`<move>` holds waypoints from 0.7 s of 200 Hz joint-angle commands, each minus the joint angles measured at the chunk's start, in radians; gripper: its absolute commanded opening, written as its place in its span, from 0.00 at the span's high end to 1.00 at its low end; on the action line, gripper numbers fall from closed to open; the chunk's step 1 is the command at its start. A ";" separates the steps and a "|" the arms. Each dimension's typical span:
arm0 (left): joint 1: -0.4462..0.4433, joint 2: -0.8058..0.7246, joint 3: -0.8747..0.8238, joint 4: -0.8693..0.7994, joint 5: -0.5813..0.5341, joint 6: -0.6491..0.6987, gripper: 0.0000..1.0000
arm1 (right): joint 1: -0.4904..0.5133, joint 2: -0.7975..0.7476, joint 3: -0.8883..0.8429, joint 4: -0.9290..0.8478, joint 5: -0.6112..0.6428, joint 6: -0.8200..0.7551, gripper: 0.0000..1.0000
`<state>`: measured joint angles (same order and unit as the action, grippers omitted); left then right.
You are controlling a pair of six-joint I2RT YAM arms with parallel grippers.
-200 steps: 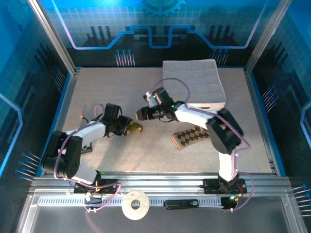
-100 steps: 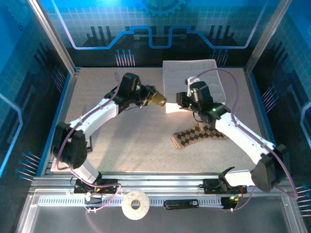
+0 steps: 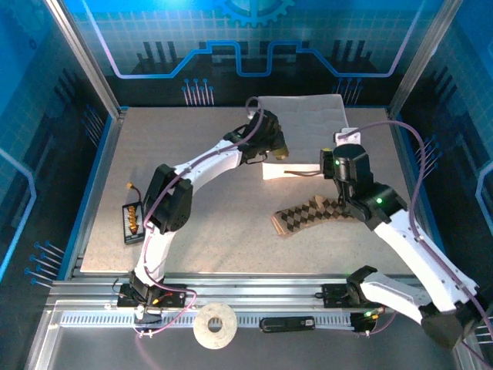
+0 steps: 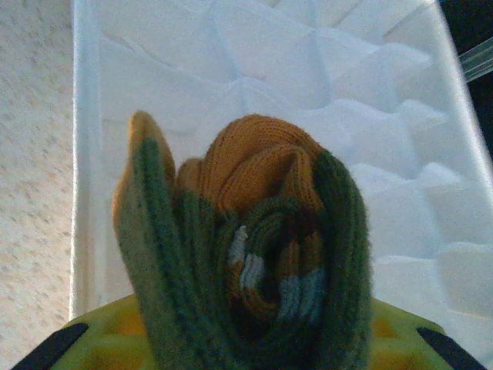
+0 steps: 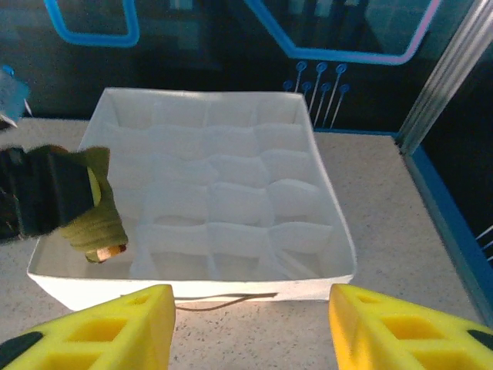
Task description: Roll the socks
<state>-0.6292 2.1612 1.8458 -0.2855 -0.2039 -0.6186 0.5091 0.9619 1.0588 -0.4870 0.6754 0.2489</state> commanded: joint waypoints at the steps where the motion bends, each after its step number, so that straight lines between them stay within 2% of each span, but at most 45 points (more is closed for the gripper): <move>1: -0.049 0.024 0.034 0.005 -0.217 0.224 1.00 | -0.013 -0.071 -0.013 -0.057 0.055 -0.039 0.45; 24: -0.080 0.035 0.004 0.038 -0.271 0.287 1.00 | -0.013 -0.110 -0.023 -0.081 0.054 -0.043 0.44; 70: -0.125 0.009 -0.055 0.053 -0.321 0.322 1.00 | -0.014 -0.118 -0.029 -0.107 0.043 -0.039 0.45; 140: -0.130 0.062 -0.004 -0.094 -0.349 0.300 1.00 | -0.014 -0.117 -0.039 -0.114 -0.020 0.007 0.46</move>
<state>-0.7567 2.1967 1.8046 -0.2955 -0.5171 -0.3153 0.5091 0.8494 1.0328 -0.5869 0.6716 0.2317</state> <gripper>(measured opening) 0.319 0.545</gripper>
